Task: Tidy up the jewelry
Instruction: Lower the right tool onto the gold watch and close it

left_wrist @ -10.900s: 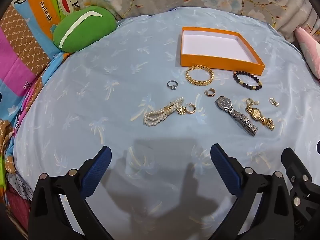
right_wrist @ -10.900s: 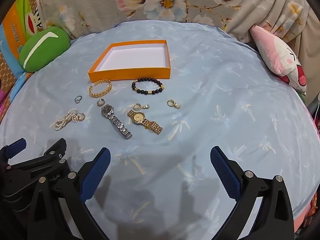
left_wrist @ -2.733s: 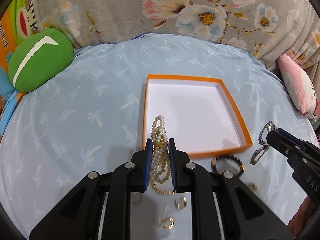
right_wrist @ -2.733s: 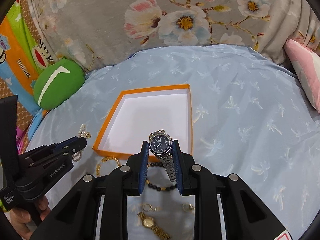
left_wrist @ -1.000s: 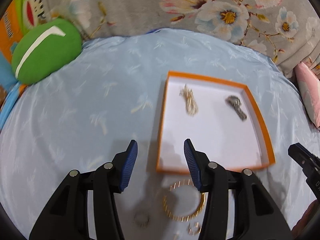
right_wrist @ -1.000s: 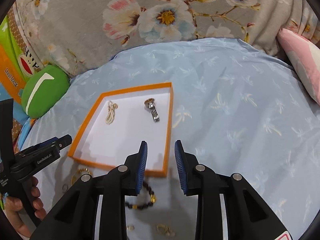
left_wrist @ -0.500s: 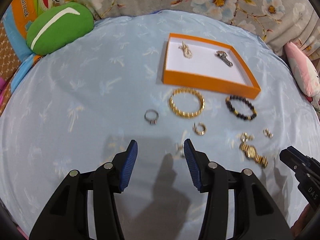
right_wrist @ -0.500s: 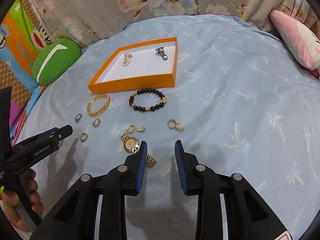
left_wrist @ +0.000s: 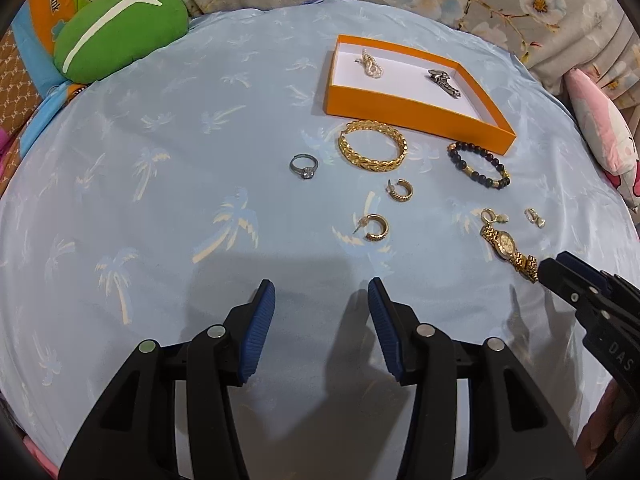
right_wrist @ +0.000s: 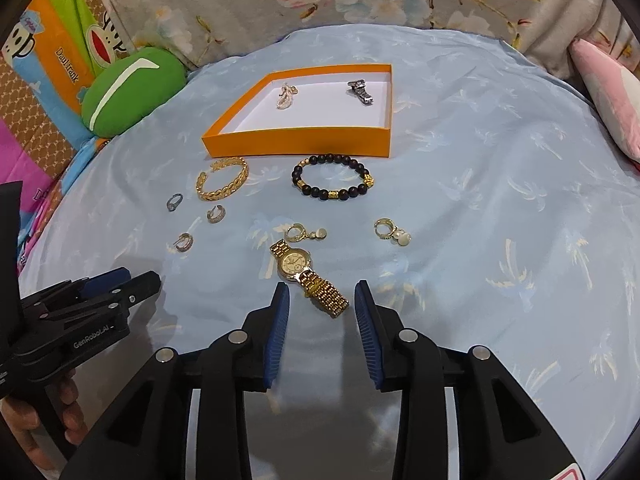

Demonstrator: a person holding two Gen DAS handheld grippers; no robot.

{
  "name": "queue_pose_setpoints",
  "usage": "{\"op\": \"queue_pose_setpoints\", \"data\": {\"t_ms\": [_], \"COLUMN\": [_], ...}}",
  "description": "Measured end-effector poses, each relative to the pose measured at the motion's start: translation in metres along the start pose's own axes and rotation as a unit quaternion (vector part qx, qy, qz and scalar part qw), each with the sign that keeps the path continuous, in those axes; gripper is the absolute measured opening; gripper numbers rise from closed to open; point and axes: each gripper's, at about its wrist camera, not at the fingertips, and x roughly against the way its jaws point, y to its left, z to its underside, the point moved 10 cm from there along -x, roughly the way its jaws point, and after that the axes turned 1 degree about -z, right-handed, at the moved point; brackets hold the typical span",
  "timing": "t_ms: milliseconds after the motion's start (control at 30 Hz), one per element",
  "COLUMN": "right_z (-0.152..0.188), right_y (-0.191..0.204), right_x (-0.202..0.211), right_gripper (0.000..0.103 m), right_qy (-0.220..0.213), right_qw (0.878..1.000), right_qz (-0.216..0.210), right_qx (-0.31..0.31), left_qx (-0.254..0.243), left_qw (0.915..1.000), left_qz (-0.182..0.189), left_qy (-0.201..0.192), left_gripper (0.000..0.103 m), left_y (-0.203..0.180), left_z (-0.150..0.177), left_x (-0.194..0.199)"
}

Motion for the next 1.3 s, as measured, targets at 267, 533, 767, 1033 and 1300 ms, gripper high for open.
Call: {"op": "queue_pose_setpoints", "data": {"t_ms": [267, 533, 767, 1033, 1300], "right_z": [-0.009, -0.008, -0.005, -0.002, 0.002], "right_y": [0.010, 0.015, 0.015, 0.013, 0.012], "right_x": [-0.017, -0.028, -0.029, -0.028, -0.021], "right_gripper": [0.039, 0.039, 0.036, 0.012, 0.011], "right_qy": [0.005, 0.014, 0.012, 0.011, 0.007], "right_qw": [1.000, 1.000, 1.000, 1.000, 1.000], "right_qz": [-0.009, -0.009, -0.002, -0.005, -0.010], "right_qx": [0.016, 0.023, 0.027, 0.017, -0.002], "left_qx": [0.017, 0.042, 0.060, 0.069, 0.087], "left_qw": [0.9999, 0.9991, 0.9981, 0.9974, 0.9960], "left_qz": [-0.002, -0.001, -0.012, -0.018, -0.017], "left_qy": [-0.001, 0.000, -0.007, -0.005, -0.003], "left_gripper": [0.048, 0.048, 0.048, 0.048, 0.048], "left_y": [0.013, 0.033, 0.053, 0.068, 0.083], "left_z": [-0.003, -0.007, -0.012, -0.006, -0.003], "left_x": [-0.001, 0.000, 0.004, 0.008, 0.012]}}
